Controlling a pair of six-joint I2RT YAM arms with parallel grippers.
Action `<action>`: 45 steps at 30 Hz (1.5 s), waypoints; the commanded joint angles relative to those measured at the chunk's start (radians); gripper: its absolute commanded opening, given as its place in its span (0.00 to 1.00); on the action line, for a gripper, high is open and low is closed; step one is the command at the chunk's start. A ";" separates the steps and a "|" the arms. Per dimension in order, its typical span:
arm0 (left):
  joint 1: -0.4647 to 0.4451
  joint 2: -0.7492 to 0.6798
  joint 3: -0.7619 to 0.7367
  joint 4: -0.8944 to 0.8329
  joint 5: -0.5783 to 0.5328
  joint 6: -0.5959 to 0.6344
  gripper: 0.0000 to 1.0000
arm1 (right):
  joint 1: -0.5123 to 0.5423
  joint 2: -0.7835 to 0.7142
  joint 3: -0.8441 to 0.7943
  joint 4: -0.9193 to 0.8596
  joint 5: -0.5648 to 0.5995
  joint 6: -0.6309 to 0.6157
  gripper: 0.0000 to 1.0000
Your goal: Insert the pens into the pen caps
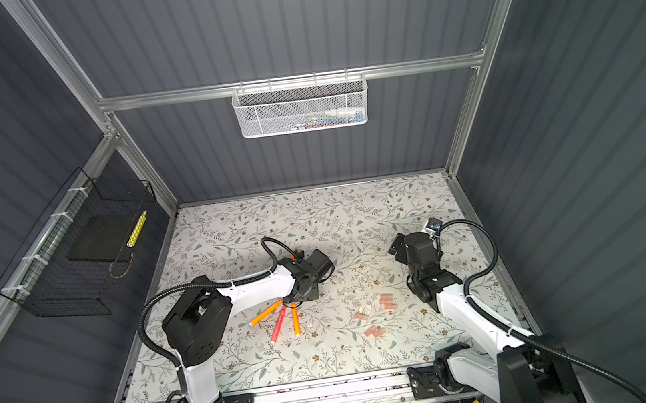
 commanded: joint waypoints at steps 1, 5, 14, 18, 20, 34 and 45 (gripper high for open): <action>0.026 0.038 -0.007 0.009 0.053 0.027 0.26 | 0.105 0.003 0.014 0.112 0.117 0.092 0.99; 0.030 0.042 0.008 0.010 0.078 0.052 0.19 | 0.166 0.037 0.082 0.088 0.118 0.091 0.99; 0.034 -0.040 0.047 0.061 0.171 0.167 0.05 | 0.187 -0.093 0.044 -0.010 -0.043 0.154 0.99; 0.038 -0.135 0.100 0.037 0.183 0.219 0.00 | 0.198 -0.166 0.011 -0.029 -0.114 0.215 0.99; 0.039 -0.211 0.092 0.086 0.199 0.251 0.00 | 0.218 -0.183 0.000 -0.009 -0.159 0.244 0.99; 0.038 -0.477 -0.237 0.621 0.505 0.509 0.00 | 0.449 -0.046 0.075 0.212 -0.315 0.252 0.78; 0.037 -0.538 -0.225 0.552 0.575 0.592 0.00 | 0.488 0.096 0.117 0.283 -0.257 0.263 0.63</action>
